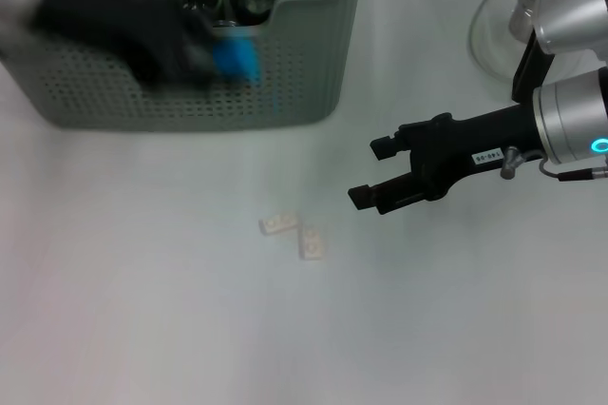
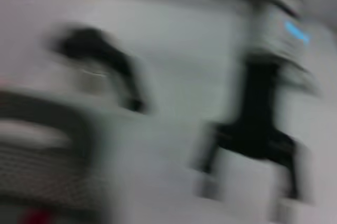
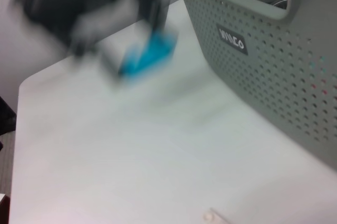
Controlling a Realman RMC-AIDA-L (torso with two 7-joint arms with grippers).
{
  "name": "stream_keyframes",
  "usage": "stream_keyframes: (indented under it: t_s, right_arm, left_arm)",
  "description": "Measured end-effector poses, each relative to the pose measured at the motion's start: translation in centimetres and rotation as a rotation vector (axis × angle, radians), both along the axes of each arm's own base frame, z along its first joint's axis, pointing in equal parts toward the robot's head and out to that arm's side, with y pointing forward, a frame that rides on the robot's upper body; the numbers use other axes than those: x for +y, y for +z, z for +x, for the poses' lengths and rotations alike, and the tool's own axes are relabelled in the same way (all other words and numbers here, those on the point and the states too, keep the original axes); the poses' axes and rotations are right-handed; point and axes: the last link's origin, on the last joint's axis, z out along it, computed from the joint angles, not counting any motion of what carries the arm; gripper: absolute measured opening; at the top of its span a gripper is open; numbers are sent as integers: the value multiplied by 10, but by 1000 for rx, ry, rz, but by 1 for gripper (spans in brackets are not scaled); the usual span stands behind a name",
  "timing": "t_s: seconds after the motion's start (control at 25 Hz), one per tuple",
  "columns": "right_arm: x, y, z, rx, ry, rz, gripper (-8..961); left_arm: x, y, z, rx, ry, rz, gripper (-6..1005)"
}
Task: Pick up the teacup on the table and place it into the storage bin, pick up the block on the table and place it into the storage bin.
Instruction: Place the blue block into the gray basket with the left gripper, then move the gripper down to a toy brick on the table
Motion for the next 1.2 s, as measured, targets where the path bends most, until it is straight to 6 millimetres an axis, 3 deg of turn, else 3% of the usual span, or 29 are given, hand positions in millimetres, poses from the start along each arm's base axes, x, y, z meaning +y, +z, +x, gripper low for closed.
stream_keyframes:
  t_s: [0.08, 0.28, 0.44, 0.72, 1.0, 1.2]
  right_arm:
    - [0, 0, 0, 0, 1, -1, 946]
    - [0, 0, -1, -2, 5, -5, 946]
    - [0, 0, -2, -6, 9, -8, 946]
    - [-1, -1, -2, -5, 9, -13, 946]
    - [-1, 0, -1, -1, 4, -18, 946]
    - [-1, 1, 1, 0, -4, -13, 946]
  left_arm:
    - [15, 32, -7, -53, 117, 137, 453]
    - [39, 68, -9, -101, 231, 319, 465]
    - [56, 73, -12, -70, 285, 420, 475]
    - [84, 63, -24, 10, 378, 506, 493]
    - [81, 69, -16, 1, 370, 504, 511]
    - [43, 58, -2, -48, 230, 278, 741]
